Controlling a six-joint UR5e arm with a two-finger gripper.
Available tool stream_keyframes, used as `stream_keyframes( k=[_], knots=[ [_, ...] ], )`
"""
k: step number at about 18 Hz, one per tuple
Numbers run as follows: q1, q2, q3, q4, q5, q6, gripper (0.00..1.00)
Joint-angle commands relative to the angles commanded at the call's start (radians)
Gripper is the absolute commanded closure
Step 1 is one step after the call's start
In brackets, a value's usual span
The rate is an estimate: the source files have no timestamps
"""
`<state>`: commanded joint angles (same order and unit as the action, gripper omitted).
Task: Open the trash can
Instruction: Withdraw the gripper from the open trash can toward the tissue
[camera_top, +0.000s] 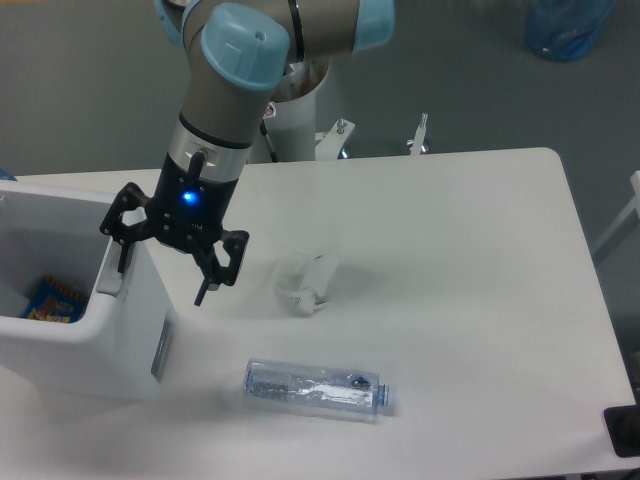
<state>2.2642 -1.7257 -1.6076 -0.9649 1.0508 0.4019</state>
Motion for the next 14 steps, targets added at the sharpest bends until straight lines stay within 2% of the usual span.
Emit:
stream_keyframes(
  k=[4, 8, 11, 12, 14],
  knots=[
    [0.011, -0.003, 0.014, 0.014, 0.017, 0.020, 0.00],
    [0.057, -0.009, 0.026, 0.069, 0.164, 0.139, 0.00],
    [0.075, -0.029, 0.022, 0.071, 0.332, 0.305, 0.00],
    [0.092, -0.034, 0.022, 0.078, 0.356, 0.345, 0.00],
    [0.130, -0.078, 0.025, 0.092, 0.360, 0.380, 0.00]
  ],
)
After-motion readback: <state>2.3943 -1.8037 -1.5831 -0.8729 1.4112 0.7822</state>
